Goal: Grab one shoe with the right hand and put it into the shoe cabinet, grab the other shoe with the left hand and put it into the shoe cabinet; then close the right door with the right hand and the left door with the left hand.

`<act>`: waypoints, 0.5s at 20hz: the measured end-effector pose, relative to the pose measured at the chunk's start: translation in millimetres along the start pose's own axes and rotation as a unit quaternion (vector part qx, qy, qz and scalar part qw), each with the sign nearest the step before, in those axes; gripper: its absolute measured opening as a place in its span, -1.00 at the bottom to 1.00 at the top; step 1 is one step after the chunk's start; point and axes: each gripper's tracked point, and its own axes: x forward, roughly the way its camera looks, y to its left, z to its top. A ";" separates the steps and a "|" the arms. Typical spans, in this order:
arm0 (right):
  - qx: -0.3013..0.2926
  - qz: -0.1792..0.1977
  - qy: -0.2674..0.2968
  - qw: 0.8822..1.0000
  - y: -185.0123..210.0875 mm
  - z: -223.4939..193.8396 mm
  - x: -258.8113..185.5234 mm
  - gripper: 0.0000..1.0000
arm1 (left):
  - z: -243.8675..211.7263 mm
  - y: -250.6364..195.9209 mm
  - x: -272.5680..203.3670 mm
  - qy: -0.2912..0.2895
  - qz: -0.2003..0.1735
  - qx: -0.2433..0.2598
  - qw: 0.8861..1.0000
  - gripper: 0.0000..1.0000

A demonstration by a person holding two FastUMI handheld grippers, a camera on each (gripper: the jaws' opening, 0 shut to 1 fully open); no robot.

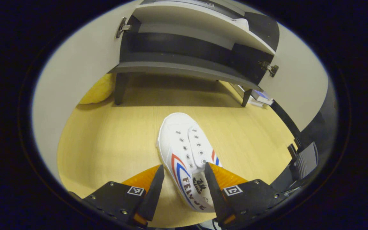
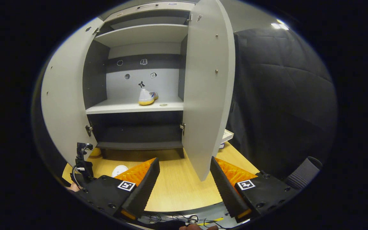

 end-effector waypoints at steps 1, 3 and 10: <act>-0.003 -0.008 0.000 1.000 -7.1 -1.0 -3.3 0.99 | -2.4 -0.1 1.7 0.005 0.000 0.001 1.000 0.48; -0.003 -0.022 0.006 1.000 -23.3 -4.9 -7.0 0.99 | -4.4 9.0 4.3 0.012 0.028 0.001 1.000 0.36; 0.023 -0.082 0.030 0.996 -104.5 -16.5 -4.8 0.96 | -16.3 9.2 8.9 0.051 0.061 -0.025 0.997 -0.15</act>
